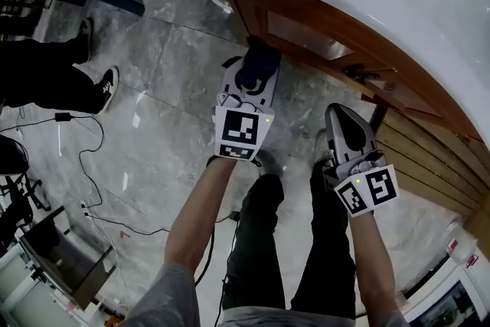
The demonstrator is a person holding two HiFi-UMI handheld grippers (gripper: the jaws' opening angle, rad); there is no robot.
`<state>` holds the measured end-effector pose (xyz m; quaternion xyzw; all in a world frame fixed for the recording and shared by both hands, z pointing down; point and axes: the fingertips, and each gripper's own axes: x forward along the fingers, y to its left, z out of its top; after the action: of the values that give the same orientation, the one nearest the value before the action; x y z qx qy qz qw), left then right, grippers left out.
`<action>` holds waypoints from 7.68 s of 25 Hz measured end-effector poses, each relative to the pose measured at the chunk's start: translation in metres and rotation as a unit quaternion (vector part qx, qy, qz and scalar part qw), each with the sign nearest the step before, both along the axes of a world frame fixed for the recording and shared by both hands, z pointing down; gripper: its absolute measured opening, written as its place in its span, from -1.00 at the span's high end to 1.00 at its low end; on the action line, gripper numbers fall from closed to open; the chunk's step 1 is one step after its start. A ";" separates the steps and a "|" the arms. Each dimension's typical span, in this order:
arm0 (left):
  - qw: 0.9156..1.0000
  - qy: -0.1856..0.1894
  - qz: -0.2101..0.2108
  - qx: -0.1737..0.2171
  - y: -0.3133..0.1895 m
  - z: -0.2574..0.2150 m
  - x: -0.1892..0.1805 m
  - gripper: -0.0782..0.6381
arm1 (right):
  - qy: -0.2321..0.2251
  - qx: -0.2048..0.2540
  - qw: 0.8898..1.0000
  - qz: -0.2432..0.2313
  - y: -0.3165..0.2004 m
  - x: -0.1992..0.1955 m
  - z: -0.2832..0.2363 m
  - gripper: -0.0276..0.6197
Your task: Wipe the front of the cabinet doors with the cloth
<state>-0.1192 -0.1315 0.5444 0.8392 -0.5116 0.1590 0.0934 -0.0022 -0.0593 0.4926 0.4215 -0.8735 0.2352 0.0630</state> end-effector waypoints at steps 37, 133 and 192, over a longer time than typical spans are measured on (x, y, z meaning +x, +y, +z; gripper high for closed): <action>1.000 -0.006 0.004 -0.016 -0.058 0.035 -0.014 0.50 | -0.006 -0.006 1.000 0.017 -0.020 -0.002 0.020 0.89; 0.996 -0.003 -0.024 -0.086 -0.011 0.098 -0.008 0.51 | -0.008 0.000 1.000 0.020 -0.016 0.020 0.025 0.89; 0.995 -0.038 0.046 -0.081 -0.029 0.140 0.087 0.51 | -0.011 -0.005 0.999 0.050 -0.013 0.070 0.045 0.89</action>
<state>-0.0326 -0.1600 0.6844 0.8447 -0.4615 0.2357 0.1339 0.0683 -0.0719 0.5377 0.4615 -0.8510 0.2468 0.0431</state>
